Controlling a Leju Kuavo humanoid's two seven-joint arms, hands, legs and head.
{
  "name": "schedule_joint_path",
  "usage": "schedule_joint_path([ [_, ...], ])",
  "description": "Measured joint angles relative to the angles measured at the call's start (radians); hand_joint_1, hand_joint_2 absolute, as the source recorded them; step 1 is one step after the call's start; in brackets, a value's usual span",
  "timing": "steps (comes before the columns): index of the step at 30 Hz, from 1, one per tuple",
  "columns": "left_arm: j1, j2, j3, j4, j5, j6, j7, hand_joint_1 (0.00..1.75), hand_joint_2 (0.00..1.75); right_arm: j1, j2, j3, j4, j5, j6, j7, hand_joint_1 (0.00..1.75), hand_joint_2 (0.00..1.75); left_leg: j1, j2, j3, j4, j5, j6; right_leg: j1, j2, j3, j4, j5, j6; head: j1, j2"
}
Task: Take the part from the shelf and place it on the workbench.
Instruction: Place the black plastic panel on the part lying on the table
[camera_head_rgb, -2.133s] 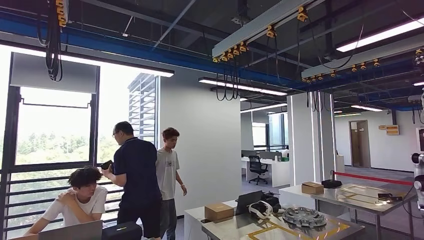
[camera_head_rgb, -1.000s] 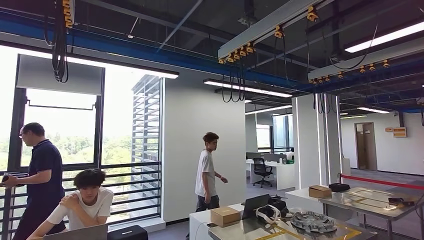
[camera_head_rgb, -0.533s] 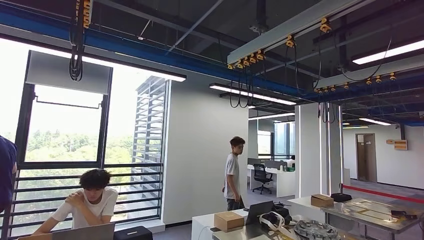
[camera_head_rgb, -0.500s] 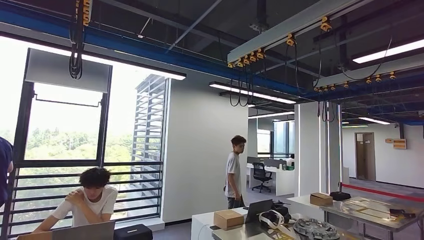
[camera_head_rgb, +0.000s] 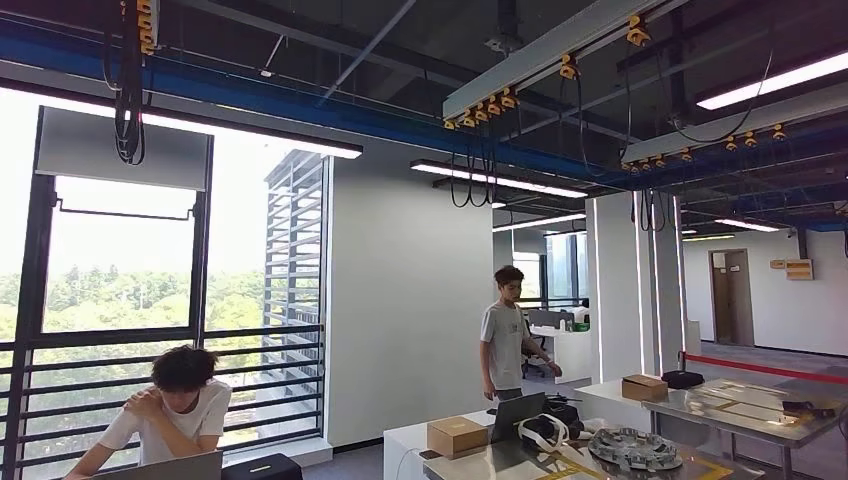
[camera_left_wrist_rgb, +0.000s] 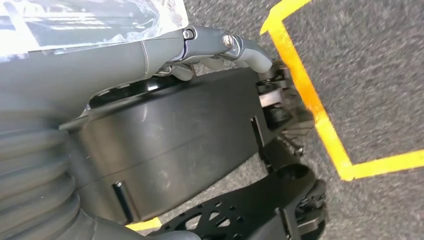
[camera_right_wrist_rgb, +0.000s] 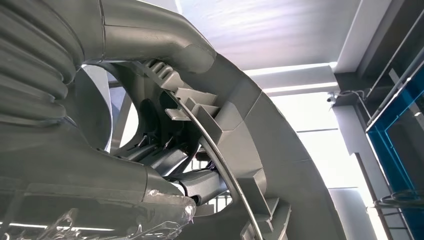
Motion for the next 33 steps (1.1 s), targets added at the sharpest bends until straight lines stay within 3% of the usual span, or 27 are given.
schedule_joint_path([
  [2,-0.005,0.000,0.000,0.000,-0.001,0.001,-0.004,0.00,1.75,0.001,0.000,0.001,0.004,0.000,0.000,0.000,1.75,1.75,0.008,0.000,-0.059,0.112,-0.032,-0.010,-0.001,-0.001,0.005,0.001,-0.005,0.000,0.002,0.000],
  [3,-0.007,0.000,0.000,0.000,-0.001,0.001,-0.005,0.00,1.75,0.002,0.000,0.001,0.006,-0.001,-0.001,0.001,1.75,1.75,0.011,0.000,-0.068,0.123,-0.019,-0.014,-0.003,-0.001,0.008,0.002,-0.009,0.001,0.003,0.000],
  [4,-0.008,0.001,-0.001,0.000,0.000,0.002,-0.004,0.00,1.75,0.003,0.000,0.002,0.008,-0.001,-0.001,0.001,1.75,1.75,0.014,0.000,-0.060,0.096,0.012,-0.016,-0.004,0.000,0.013,0.004,-0.013,0.004,0.004,0.000],
  [6,-0.005,0.001,-0.001,0.000,0.001,0.002,-0.002,0.00,1.75,0.004,0.000,0.003,0.010,-0.002,-0.001,0.001,1.75,1.75,0.018,0.000,-0.012,-0.023,0.087,-0.018,-0.007,0.003,0.024,0.006,-0.022,0.012,0.005,0.000],
  [7,-0.004,0.001,-0.002,0.000,0.002,0.002,-0.001,0.00,1.75,0.003,0.001,0.004,0.011,-0.002,-0.001,0.001,1.75,1.75,0.017,0.000,0.012,-0.077,0.108,-0.015,-0.007,0.004,0.028,0.008,-0.027,0.018,0.005,0.000],
  [9,-0.001,0.000,-0.002,0.000,0.003,0.002,0.000,0.00,1.75,0.002,0.001,0.004,0.012,-0.002,-0.001,0.000,1.75,1.75,0.013,-0.001,0.038,-0.128,0.104,-0.002,-0.005,0.004,0.028,0.009,-0.030,0.030,0.005,0.000],
  [12,0.000,0.000,-0.003,-0.001,0.003,0.002,0.000,0.00,1.75,0.002,0.001,0.006,0.015,-0.002,-0.001,0.001,1.75,1.75,0.014,-0.003,0.046,-0.144,0.101,0.022,-0.006,0.002,0.024,0.014,-0.036,0.048,0.001,0.000],
  [14,0.000,0.000,-0.003,-0.001,0.004,0.002,0.000,0.00,1.75,0.001,0.001,0.007,0.015,-0.002,-0.001,0.000,1.75,1.75,0.017,-0.002,0.052,-0.151,0.102,0.033,-0.006,0.002,-0.006,0.076,-0.068,0.055,-0.002,0.000],
  [16,0.000,0.000,-0.003,-0.001,0.004,0.002,0.000,0.00,1.75,0.001,0.001,0.007,0.017,-0.002,-0.001,0.000,1.75,1.75,0.014,0.000,0.055,-0.152,0.098,0.041,-0.006,0.002,-0.081,0.208,-0.116,0.057,-0.006,0.000],
  [17,0.001,0.000,-0.003,-0.001,0.004,0.002,0.001,0.00,1.75,0.003,0.001,0.007,0.019,-0.002,-0.001,0.000,1.75,1.75,0.011,0.000,0.057,-0.152,0.095,0.044,-0.006,0.002,-0.117,0.265,-0.127,0.056,-0.007,0.000],
  [18,0.001,0.000,-0.003,-0.001,0.004,0.003,0.001,0.00,1.75,0.006,0.001,0.008,0.022,-0.002,-0.001,0.000,1.75,1.75,0.009,0.000,0.061,-0.152,0.092,0.046,-0.006,0.002,-0.139,0.292,-0.120,0.054,-0.008,0.000],
  [19,0.002,0.000,-0.003,-0.001,0.004,0.003,0.001,0.00,1.75,0.008,0.001,0.009,0.024,-0.003,-0.001,0.000,1.75,1.75,0.007,-0.001,0.067,-0.152,0.087,0.047,-0.004,0.002,-0.141,0.279,-0.093,0.051,-0.009,0.000],
  [21,0.002,-0.001,-0.003,-0.001,0.004,0.004,0.001,0.00,1.75,0.009,0.001,0.011,0.026,-0.003,-0.001,0.000,1.75,1.75,0.004,-0.003,0.081,-0.152,0.076,0.045,0.001,0.002,-0.097,0.159,-0.010,0.037,-0.010,0.000],
  [23,0.002,-0.002,-0.003,-0.001,0.004,0.004,0.001,0.00,1.75,0.007,0.001,0.012,0.027,-0.003,-0.001,-0.001,1.75,1.75,0.001,-0.004,0.086,-0.151,0.064,0.037,0.009,0.001,-0.049,0.053,0.027,0.024,-0.007,0.000],
  [27,0.001,-0.001,-0.003,-0.001,0.004,0.006,0.004,0.00,1.75,0.008,0.002,0.013,0.029,-0.003,-0.001,-0.002,1.75,1.75,0.001,0.000,0.094,-0.156,0.049,0.015,0.010,0.006,-0.024,0.011,0.010,0.011,-0.008,0.000],
  [29,0.000,0.001,-0.003,-0.001,0.005,0.006,0.004,0.00,1.75,0.008,0.004,0.013,0.029,-0.003,-0.001,-0.002,1.75,1.75,0.002,0.001,0.079,-0.106,0.019,0.003,0.004,0.005,-0.009,0.000,0.006,0.003,-0.005,0.000],
  [31,-0.001,0.001,-0.003,-0.001,0.004,0.007,0.001,0.00,1.75,0.008,0.006,0.014,0.029,-0.003,-0.001,-0.003,1.75,1.75,0.008,0.001,0.013,0.020,-0.033,-0.006,0.002,0.003,0.003,-0.003,-0.003,-0.002,0.000,0.000],
  [32,-0.003,0.001,-0.003,-0.001,0.004,0.007,0.000,0.00,1.75,0.010,0.006,0.014,0.030,-0.003,-0.001,-0.003,1.75,1.75,0.009,0.001,-0.023,0.081,-0.049,-0.009,0.002,0.002,0.009,-0.002,-0.010,-0.003,0.001,0.000],
  [33,-0.005,0.001,-0.003,-0.002,0.003,0.008,-0.002,0.00,1.75,0.012,0.006,0.014,0.030,-0.004,-0.001,-0.003,1.75,1.75,0.011,0.001,-0.049,0.118,-0.048,-0.012,0.002,0.002,0.017,-0.001,-0.017,-0.002,0.002,0.000],
])
